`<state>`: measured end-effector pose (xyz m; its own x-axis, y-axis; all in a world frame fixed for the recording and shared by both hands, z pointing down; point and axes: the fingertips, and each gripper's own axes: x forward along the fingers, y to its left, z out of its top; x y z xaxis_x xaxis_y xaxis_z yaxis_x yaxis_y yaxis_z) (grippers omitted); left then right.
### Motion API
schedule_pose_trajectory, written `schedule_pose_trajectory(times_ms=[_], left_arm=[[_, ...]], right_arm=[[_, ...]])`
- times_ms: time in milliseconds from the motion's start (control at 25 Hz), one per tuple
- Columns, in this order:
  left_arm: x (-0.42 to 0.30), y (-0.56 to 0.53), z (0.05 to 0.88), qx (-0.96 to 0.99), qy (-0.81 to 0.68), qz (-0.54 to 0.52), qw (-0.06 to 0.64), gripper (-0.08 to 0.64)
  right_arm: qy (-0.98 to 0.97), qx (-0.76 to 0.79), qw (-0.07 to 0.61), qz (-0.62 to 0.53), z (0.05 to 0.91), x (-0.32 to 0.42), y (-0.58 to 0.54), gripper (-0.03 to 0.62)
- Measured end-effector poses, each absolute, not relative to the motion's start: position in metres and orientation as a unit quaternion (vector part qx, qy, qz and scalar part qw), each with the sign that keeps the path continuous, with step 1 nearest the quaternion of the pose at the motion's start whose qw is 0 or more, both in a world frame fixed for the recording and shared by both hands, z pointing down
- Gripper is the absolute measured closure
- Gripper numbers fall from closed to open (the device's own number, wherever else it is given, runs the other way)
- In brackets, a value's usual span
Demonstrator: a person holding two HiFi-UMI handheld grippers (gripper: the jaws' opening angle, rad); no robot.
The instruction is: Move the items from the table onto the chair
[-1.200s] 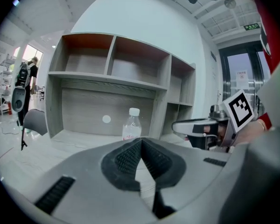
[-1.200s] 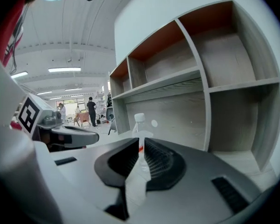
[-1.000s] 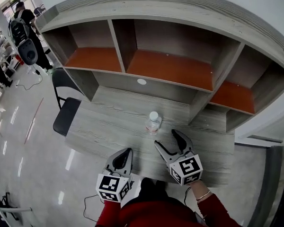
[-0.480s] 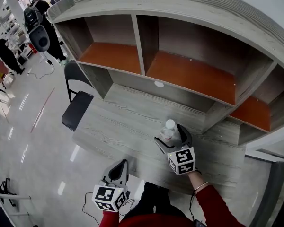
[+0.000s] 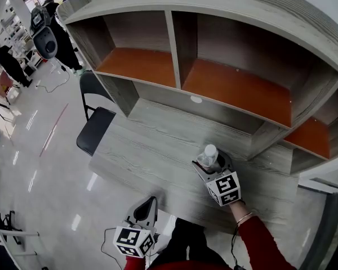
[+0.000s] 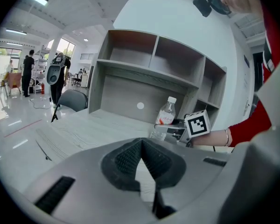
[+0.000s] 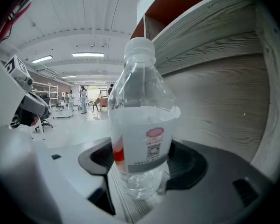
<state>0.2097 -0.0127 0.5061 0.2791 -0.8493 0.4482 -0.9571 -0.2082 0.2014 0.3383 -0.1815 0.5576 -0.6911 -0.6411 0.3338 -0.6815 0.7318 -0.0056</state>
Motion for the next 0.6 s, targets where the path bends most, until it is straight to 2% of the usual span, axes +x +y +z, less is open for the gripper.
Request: schedule_pose_trajectory(times_ms=[240, 600], left_arm=[[0.212, -0.009, 0.503, 0.771, -0.587, 0.112, 0.221, 0.552], [0.221, -0.011, 0.465, 0.786, -0.585, 0.079, 0.182, 0.552]], right_arm=[[-0.917, 0.366, 0.134, 0.09, 0.543, 0.342, -0.17, 0.267], [-0.918, 0.374, 0.113, 0.075, 0.43, 0.345, -0.14, 0.267]])
